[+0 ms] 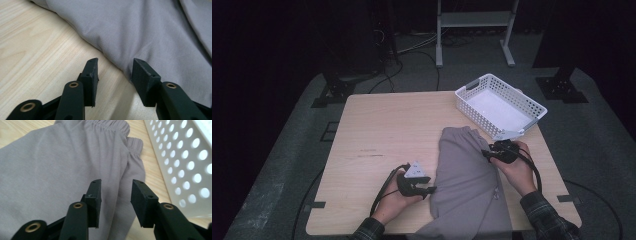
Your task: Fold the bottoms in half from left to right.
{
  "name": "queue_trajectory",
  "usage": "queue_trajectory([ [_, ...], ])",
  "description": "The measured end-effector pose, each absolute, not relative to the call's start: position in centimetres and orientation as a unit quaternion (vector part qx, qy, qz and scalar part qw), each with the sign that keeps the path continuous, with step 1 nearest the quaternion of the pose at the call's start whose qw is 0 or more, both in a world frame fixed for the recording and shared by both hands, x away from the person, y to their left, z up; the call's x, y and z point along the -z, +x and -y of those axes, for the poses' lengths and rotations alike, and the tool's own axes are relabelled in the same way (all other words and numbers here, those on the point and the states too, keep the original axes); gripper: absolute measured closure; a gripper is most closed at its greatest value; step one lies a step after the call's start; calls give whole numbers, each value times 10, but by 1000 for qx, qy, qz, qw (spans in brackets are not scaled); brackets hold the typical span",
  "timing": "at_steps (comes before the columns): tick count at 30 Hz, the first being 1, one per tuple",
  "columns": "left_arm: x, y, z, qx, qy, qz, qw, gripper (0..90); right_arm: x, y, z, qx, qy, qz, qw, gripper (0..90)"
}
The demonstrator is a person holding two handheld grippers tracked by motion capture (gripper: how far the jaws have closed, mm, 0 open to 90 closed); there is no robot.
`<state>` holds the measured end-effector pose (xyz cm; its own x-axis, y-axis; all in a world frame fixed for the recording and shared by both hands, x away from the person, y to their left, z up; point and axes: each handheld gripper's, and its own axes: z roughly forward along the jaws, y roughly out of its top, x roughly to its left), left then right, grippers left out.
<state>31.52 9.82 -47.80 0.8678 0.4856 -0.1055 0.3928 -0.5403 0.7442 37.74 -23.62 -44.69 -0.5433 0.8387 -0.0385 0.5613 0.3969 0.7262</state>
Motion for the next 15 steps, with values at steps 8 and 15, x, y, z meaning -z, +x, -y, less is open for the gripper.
queue_trajectory([
  [8, 471, 308, -95, -25, 866, -255, 430, 429, 448, 332, 233, -362, 370, -842, 152, 471],
  [15, 476, 296, -85, -36, 886, -231, 400, 383, 466, 299, 232, -337, 321, -876, 132, 394],
])
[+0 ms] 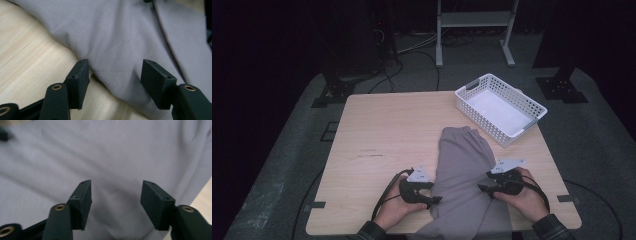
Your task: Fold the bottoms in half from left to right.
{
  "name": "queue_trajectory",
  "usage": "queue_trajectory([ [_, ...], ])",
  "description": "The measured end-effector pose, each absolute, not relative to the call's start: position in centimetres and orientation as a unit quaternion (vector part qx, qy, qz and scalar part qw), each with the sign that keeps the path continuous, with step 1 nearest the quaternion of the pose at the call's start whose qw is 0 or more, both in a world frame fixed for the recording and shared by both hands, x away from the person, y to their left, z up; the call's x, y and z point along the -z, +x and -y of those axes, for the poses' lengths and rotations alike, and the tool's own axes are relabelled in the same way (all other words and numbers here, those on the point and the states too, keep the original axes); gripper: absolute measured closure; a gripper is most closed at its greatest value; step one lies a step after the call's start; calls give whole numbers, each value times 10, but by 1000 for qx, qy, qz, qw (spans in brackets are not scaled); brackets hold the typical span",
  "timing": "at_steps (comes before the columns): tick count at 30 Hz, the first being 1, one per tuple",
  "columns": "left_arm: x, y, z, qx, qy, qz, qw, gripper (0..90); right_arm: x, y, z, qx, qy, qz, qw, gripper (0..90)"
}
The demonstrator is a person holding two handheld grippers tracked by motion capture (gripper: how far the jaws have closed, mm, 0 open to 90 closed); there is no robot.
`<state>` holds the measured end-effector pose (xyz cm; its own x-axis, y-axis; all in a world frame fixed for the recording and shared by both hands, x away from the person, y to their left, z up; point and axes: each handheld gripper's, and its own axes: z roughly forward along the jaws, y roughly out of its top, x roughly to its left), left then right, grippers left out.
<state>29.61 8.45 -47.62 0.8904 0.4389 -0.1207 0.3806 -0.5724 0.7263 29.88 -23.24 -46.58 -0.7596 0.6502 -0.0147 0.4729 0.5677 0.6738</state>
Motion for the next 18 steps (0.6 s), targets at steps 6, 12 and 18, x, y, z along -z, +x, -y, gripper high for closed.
queue_trajectory([
  [6, 474, 294, -78, -64, 896, -220, 381, 632, 473, 294, 237, -336, 322, -876, 128, 379],
  [12, 472, 303, -82, -48, 890, -250, 378, 807, 476, 306, 234, -351, 324, -869, 130, 418],
  [18, 472, 317, -95, -61, 879, -284, 378, 806, 476, 327, 221, -353, 327, -867, 133, 419],
])
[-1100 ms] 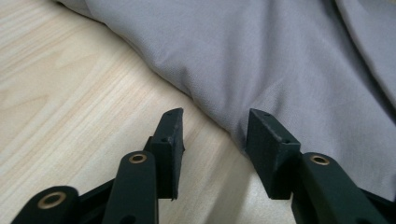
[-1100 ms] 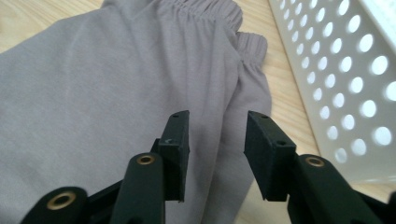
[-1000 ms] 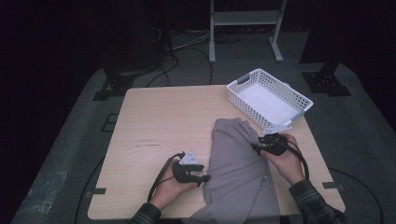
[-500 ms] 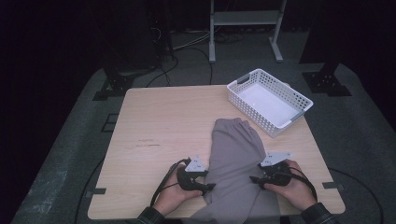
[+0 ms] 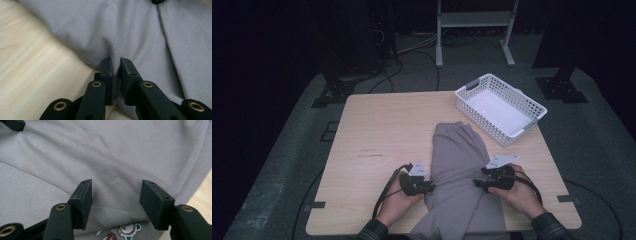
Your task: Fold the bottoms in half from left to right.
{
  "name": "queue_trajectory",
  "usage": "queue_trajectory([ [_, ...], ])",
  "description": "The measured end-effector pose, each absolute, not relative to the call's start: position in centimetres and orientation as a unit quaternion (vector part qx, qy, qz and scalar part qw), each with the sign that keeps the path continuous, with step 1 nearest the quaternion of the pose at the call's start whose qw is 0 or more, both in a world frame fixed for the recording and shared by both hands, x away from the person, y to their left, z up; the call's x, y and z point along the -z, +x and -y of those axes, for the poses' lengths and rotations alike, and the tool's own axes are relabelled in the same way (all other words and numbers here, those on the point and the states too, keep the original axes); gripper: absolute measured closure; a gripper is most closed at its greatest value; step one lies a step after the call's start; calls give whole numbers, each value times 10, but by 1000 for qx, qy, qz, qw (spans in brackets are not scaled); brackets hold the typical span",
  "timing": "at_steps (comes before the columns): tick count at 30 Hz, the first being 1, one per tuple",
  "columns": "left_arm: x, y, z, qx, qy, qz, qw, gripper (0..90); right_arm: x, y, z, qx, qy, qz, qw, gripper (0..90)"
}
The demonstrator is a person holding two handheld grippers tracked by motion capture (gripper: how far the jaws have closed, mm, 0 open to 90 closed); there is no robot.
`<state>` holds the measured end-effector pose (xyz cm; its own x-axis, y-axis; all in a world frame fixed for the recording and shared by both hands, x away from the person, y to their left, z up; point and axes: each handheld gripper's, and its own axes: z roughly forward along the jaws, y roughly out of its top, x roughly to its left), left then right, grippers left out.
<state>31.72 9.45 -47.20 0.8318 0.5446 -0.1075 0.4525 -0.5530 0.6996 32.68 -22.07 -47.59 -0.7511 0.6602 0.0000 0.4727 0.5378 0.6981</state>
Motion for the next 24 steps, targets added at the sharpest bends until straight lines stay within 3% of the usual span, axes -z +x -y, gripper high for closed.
queue_trajectory([
  [24, 473, 378, -133, -82, 852, -341, 388, 813, 476, 417, 173, -362, 323, -864, 133, 429],
])
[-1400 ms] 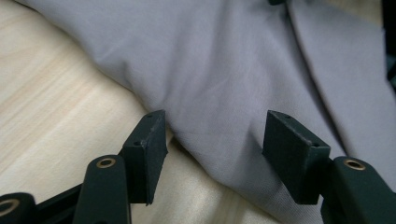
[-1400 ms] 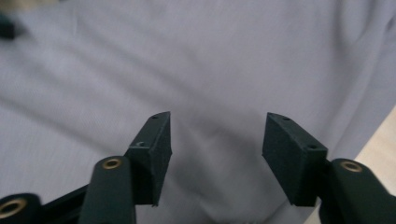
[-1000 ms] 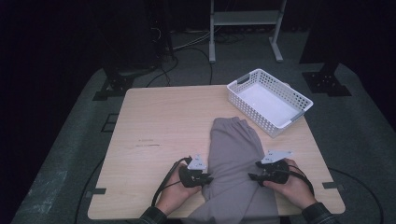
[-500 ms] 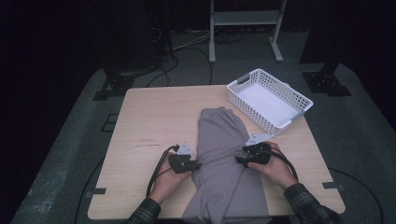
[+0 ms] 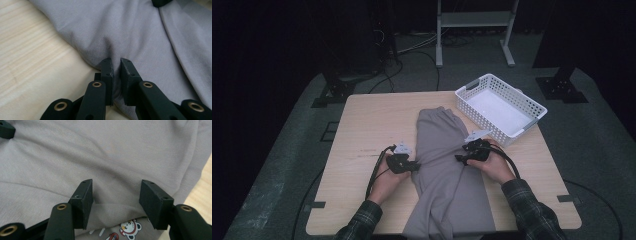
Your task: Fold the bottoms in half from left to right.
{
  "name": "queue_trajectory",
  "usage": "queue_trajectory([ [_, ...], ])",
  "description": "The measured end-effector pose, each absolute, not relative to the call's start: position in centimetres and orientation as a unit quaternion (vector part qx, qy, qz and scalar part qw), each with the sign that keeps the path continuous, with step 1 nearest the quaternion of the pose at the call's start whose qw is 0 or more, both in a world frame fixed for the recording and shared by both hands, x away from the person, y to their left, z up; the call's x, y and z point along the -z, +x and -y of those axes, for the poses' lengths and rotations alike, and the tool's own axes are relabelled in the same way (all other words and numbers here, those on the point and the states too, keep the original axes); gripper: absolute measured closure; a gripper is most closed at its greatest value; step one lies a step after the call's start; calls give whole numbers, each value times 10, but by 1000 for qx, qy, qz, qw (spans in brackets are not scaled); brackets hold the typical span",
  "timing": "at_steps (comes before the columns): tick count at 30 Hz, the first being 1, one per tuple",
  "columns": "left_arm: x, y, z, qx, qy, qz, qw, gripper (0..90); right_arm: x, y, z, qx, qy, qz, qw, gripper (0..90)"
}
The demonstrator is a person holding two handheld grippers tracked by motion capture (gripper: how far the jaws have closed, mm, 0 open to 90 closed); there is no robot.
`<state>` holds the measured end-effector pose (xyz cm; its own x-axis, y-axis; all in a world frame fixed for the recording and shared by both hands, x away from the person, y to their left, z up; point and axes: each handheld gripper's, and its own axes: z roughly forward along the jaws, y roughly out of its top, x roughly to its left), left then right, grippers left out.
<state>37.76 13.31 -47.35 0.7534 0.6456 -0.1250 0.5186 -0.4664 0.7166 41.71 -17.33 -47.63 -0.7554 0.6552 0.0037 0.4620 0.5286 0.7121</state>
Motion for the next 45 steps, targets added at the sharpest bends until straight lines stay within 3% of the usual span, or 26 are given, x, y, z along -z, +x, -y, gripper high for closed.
queue_trajectory([
  [20, 472, 419, -142, -101, 842, -373, 377, 814, 475, 464, 154, -356, 344, -857, 142, 435],
  [24, 467, 417, -147, -98, 830, -376, 399, 714, 470, 462, 157, -355, 363, -852, 125, 461],
  [29, 455, 404, -151, -101, 832, -358, 412, 591, 455, 439, 162, -380, 343, -851, 122, 435],
  [45, 467, 352, -147, -93, 849, -332, 400, 546, 447, 337, 156, -414, 256, -869, 88, 446],
])
